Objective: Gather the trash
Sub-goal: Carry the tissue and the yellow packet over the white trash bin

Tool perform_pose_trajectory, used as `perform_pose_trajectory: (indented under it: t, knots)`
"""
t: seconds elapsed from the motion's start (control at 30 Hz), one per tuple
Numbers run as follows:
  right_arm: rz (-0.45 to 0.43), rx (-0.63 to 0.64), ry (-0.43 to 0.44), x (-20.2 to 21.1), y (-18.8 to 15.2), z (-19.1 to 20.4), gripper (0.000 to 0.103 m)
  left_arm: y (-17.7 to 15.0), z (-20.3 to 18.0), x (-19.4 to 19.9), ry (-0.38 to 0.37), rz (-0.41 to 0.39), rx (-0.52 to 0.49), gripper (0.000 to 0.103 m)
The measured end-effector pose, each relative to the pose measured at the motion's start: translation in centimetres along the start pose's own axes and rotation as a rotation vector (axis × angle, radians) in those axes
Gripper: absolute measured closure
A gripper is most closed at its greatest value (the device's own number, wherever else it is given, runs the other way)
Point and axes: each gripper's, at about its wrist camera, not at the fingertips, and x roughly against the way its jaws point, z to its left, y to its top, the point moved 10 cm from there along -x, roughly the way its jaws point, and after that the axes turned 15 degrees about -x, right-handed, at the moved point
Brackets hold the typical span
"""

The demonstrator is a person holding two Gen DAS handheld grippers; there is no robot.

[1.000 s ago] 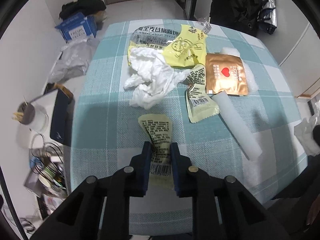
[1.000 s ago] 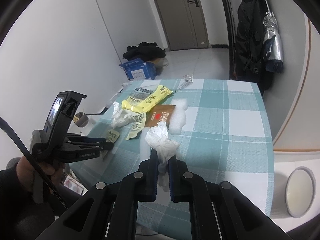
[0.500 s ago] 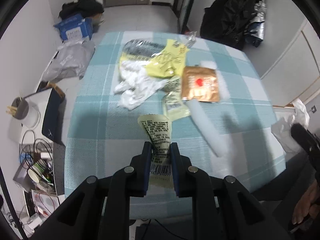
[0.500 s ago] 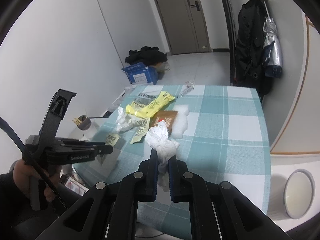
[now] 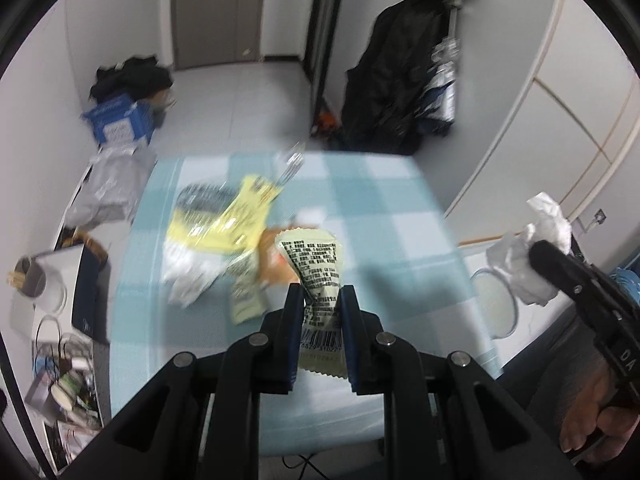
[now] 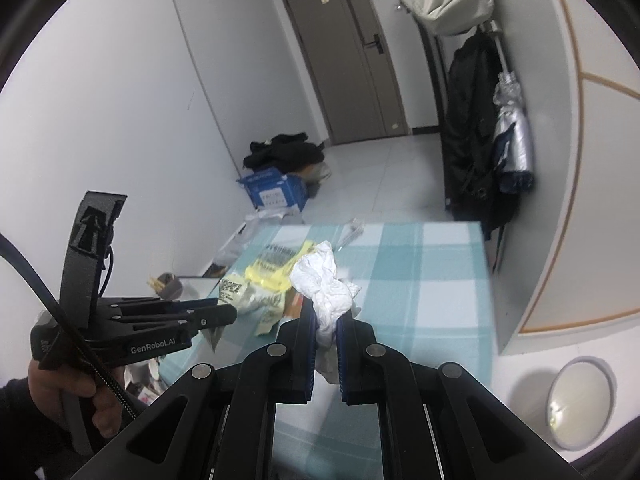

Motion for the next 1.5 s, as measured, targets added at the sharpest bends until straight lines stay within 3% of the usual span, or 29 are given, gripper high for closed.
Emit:
perform_pose_trajectory:
  t: [0.4,0.57,0.73,0.93,1.03,1.27,1.5]
  knots:
    - [-0.171,-0.056,-0.103,8.9,9.3,-8.3,0.095,10.0,-10.4,0.8,-0.145,-0.139,-0.142,0.089]
    - [-0.235,-0.122,-0.172,12.7,12.4,-13.7,0.095,12.8,-14.9,-0.1,-0.204,-0.157,-0.206,0.089]
    - [-0.254,-0.192,-0.251,15.1,13.4,-19.4,0.095,14.8,-19.6,-2.2,-0.27,-0.148,-0.261,0.089]
    - [-0.209,-0.311,-0.344,15.9,11.8,-27.8,0.095,15.4,-25.1,-5.8,-0.353,-0.084,-0.327,0.089]
    - [-0.173,-0.391,-0.379,15.4,9.9,-32.0,0.095,15.0,-27.4,-8.9,-0.383,-0.015,-0.346,0.089]
    - [-0.051,-0.579,-0.454,13.0,3.3,-41.3,0.095,13.1,-31.3,-14.5,-0.432,0.106,-0.401,0.089]
    - [0.055,-0.695,-0.465,9.7,-2.1,-47.1,0.095,9.6,-35.3,-20.3,-0.502,0.282,-0.434,0.089]
